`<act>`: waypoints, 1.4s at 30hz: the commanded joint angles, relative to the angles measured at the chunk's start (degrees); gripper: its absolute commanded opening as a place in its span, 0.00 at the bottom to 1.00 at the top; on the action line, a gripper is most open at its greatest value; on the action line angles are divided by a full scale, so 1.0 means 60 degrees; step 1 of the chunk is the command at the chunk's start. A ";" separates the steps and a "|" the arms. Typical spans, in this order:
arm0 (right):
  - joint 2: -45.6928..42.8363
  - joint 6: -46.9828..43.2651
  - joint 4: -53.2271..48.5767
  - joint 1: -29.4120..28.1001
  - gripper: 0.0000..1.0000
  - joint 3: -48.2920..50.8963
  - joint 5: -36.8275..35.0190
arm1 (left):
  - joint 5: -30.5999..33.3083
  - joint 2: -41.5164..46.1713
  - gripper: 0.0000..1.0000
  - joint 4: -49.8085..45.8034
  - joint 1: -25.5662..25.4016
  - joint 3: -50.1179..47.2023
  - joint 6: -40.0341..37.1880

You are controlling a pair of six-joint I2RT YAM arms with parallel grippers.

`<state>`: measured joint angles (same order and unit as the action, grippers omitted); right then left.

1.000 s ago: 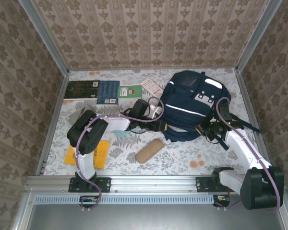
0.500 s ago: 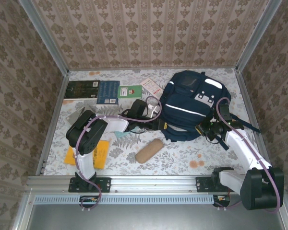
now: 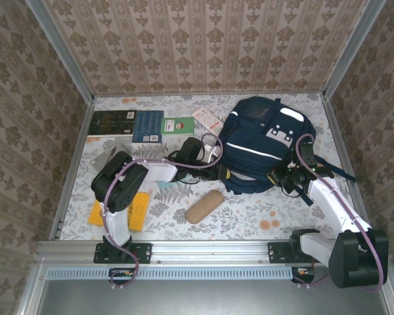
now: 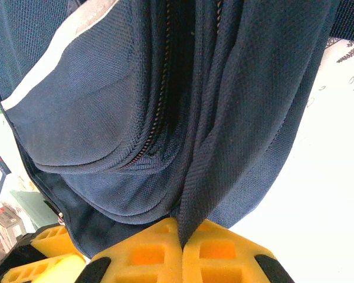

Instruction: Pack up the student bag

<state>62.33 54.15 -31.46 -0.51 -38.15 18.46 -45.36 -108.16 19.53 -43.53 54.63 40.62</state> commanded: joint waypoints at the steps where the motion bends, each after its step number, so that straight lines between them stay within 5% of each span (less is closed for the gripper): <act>1: -0.0148 0.0052 0.0293 0.0040 0.00 0.0023 0.0139 | 0.0051 -0.0335 0.33 -0.0345 -0.0118 0.0155 -0.0281; 20: -0.0214 0.0032 0.0256 0.0043 0.00 0.0030 0.0104 | 0.0439 0.0177 0.00 -0.1115 0.0298 -0.0064 -0.0707; 33: -0.0378 -0.0015 0.0163 0.0049 0.00 0.0017 0.0057 | 0.3080 0.0643 0.00 -0.4787 0.0576 0.1119 -0.2311; 42: -0.0452 -0.0115 -0.0116 0.0054 0.00 -0.0096 0.0028 | 0.4460 0.0021 0.00 -0.5945 0.0810 0.2458 -0.2912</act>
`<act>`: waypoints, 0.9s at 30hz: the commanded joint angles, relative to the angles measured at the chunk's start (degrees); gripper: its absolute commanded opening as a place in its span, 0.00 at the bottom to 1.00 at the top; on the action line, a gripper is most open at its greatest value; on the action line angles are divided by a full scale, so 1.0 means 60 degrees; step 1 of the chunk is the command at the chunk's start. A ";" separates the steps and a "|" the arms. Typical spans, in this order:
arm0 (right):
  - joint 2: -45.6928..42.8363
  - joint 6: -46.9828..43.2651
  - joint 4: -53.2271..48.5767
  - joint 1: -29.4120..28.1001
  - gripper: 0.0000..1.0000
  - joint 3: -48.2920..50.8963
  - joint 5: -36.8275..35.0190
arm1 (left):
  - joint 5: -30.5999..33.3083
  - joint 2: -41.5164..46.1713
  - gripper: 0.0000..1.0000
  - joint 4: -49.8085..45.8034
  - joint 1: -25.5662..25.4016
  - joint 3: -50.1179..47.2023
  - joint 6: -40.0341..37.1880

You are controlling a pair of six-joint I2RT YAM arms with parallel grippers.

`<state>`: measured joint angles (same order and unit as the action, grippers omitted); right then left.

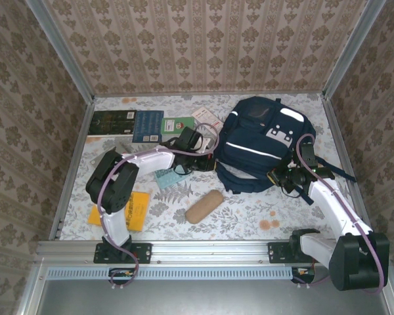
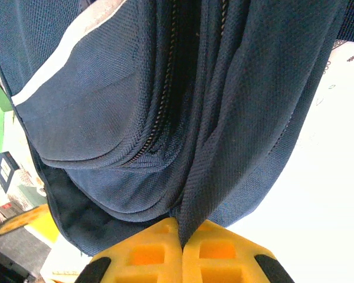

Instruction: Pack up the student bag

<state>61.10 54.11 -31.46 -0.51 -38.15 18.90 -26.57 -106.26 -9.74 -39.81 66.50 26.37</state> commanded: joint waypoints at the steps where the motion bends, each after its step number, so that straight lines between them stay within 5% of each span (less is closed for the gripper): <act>1: -0.0252 -0.0124 -0.0131 0.0056 0.00 -0.0113 -0.0043 | 0.1536 -0.0364 0.00 -0.1194 0.0225 0.0624 -0.0591; 9: -0.0281 -0.0457 -0.0420 0.0085 0.00 -0.0365 -0.0161 | 0.3354 -0.1670 0.00 -0.2689 0.0591 0.2608 -0.1550; 14: -0.0299 -0.0559 -0.0475 0.0184 0.00 -0.0336 -0.0259 | 0.3135 -0.2182 0.00 -0.2576 0.0834 0.3328 -0.1813; 27: 0.1776 -0.2592 -0.0150 0.0876 0.00 -0.2429 -0.1314 | 0.2467 0.0417 0.00 -0.1385 -0.0144 0.0617 -0.1599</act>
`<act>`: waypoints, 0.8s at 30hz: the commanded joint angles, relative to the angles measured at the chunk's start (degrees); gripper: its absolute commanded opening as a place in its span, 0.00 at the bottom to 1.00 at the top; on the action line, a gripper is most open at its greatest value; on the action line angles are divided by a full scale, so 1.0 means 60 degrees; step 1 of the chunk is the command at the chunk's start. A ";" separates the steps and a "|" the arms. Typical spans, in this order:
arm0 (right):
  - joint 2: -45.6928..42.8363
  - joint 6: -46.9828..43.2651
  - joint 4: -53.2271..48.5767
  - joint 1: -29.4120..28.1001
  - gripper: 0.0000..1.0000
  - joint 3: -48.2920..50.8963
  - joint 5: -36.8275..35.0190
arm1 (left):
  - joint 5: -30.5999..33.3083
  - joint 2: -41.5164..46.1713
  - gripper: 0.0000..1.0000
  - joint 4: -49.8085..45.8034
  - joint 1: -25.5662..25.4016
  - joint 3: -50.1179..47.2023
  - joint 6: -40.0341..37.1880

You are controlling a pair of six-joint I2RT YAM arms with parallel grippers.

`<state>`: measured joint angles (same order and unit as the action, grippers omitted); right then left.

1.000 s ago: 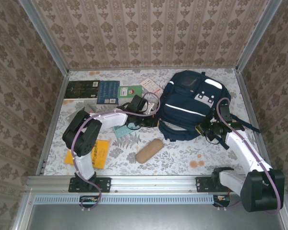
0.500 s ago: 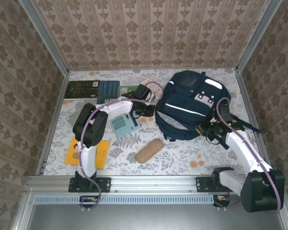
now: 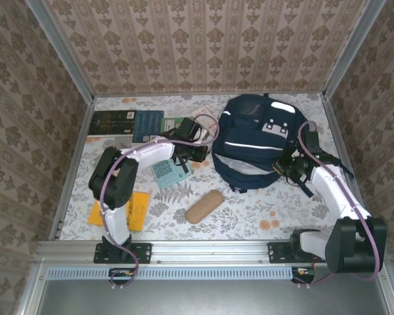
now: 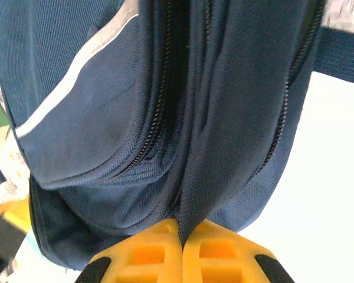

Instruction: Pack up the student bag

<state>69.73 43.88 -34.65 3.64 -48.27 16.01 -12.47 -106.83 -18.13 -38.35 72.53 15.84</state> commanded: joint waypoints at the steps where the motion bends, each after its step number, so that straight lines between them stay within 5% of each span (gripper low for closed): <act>1: 0.0596 -0.1046 0.0344 0.0295 0.00 -0.0957 -0.0894 | 0.0108 0.0573 0.00 0.0092 -0.0645 -0.0471 0.0240; 4: 0.1142 -0.1466 0.0178 0.0533 0.00 -0.1556 -0.0938 | 0.0256 0.0496 0.00 0.0099 -0.1183 -0.0451 0.0390; 9: 0.1229 -0.1658 0.0009 0.0595 0.20 -0.1867 -0.0811 | -0.0309 0.0246 0.00 0.0333 -0.0996 -0.0441 0.0650; 11: 0.1047 -0.1649 0.0092 0.0585 0.37 -0.1709 -0.0691 | -0.0763 0.0130 0.09 0.0334 -0.0698 -0.0330 0.0607; 15: 0.0496 -0.1658 -0.0216 0.0462 0.46 -0.1534 -0.0677 | -0.1270 -0.0044 0.25 0.0336 -0.0140 0.0004 0.0521; 19: -0.0260 -0.1497 -0.0424 -0.0518 0.45 -0.1229 -0.0810 | -0.1431 -0.0190 0.26 0.0280 0.0222 0.0306 0.0459; 24: -0.0297 -0.0574 0.0267 -0.2862 0.43 -0.0695 -0.1301 | -0.1538 -0.0186 0.34 0.0428 0.0701 0.0250 0.0678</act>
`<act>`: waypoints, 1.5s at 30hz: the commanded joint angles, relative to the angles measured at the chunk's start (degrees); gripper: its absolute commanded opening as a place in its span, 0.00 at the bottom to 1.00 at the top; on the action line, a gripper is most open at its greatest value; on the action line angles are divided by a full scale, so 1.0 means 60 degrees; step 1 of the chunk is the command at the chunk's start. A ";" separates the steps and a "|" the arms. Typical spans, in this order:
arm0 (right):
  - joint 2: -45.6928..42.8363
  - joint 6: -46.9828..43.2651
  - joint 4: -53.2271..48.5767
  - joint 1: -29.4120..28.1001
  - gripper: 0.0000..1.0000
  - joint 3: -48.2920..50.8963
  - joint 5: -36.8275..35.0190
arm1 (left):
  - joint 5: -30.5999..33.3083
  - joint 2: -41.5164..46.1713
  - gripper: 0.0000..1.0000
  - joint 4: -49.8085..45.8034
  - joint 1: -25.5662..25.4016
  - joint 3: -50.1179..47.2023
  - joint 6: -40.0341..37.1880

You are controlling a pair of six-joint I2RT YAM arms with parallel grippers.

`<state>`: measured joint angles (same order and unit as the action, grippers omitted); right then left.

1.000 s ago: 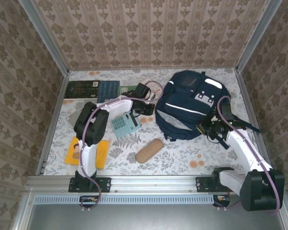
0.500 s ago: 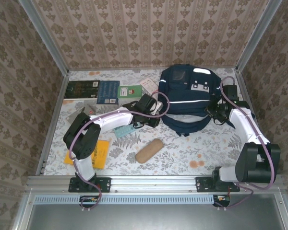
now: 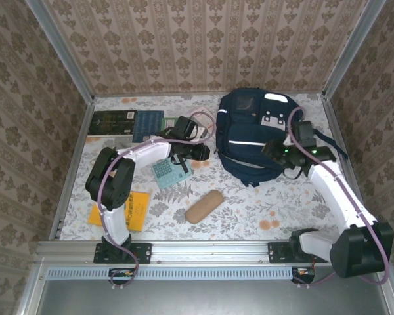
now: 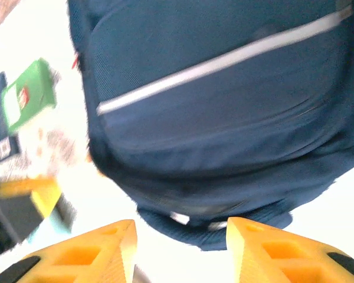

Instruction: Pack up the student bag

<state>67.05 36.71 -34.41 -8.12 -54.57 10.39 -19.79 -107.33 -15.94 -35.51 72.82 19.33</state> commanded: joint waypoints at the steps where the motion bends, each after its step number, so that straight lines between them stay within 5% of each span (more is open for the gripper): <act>1: 0.0367 0.0787 0.0454 -0.1280 0.43 0.0353 -0.0465 | -0.0347 -0.0079 0.35 0.0090 0.0311 0.0184 0.0108; 8: 0.3474 0.1255 0.1220 -0.3131 0.40 -0.1385 -0.1080 | -0.0335 0.0144 0.37 -0.0043 0.0598 0.0119 0.0099; 16: 0.5848 0.1543 0.1230 -0.3320 0.40 -0.2665 -0.1526 | -0.0612 0.0455 0.38 0.0013 0.0763 -0.0248 0.0042; 28: 0.3805 0.1211 0.1375 -0.2588 0.39 0.0696 -0.1831 | -0.1811 -0.0037 0.45 0.0911 0.0191 -0.0426 -0.0208; 33: 0.3242 0.0828 0.1201 -0.2368 0.38 0.0852 -0.1611 | -0.2287 -0.0811 0.45 0.1706 -0.0255 -0.0118 0.0253; 45: 0.3142 0.0385 0.0702 -0.2522 0.10 -0.0631 -0.1113 | -0.2584 -0.1454 0.43 0.3550 -0.0425 -0.0387 0.1710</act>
<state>84.38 40.27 -28.58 -22.94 -55.33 1.96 -33.17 -115.42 0.23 -38.17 71.00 26.35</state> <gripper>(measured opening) 0.100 0.434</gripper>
